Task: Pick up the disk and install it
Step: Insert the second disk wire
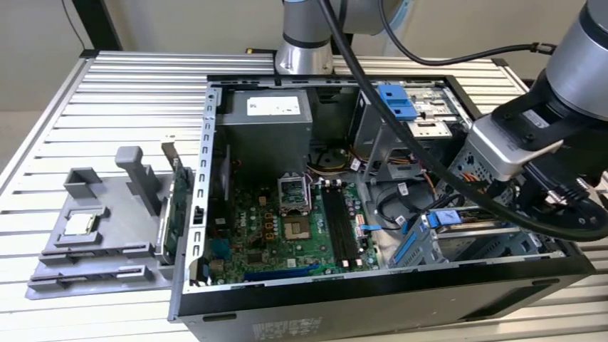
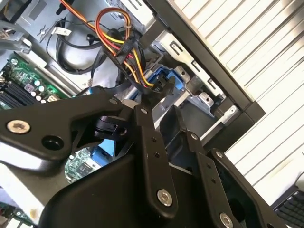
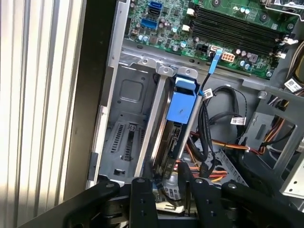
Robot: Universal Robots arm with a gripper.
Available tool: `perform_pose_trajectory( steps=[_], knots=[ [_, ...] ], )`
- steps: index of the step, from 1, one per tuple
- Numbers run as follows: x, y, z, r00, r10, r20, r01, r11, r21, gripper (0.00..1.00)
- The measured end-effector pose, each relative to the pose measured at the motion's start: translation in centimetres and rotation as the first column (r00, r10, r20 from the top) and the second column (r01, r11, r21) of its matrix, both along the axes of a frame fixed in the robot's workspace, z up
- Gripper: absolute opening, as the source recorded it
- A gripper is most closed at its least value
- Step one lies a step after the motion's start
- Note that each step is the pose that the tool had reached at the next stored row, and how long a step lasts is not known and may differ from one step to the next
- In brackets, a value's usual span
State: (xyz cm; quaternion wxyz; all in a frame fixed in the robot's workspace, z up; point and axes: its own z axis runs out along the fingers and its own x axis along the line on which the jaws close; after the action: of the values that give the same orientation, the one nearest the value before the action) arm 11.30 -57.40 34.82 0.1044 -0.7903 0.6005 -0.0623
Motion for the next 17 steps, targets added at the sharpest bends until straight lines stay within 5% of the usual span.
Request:
perform_pose_trajectory(
  steps=[5,9,14,17],
  knots=[
    [0.01,-0.75,0.00,0.9999,0.015,0.0000,-0.015,0.9999,0.0000,1.00],
    [0.01,-0.89,-0.01,0.9983,0.058,0.0000,-0.058,0.9983,-0.0001,1.00],
    [0.00,-0.89,-0.10,0.9890,0.148,0.0023,-0.148,0.9890,-0.0003,1.00],
    [0.01,-0.89,-0.20,0.9804,0.196,0.0190,-0.196,0.9805,-0.0034,1.00]
  ],
)
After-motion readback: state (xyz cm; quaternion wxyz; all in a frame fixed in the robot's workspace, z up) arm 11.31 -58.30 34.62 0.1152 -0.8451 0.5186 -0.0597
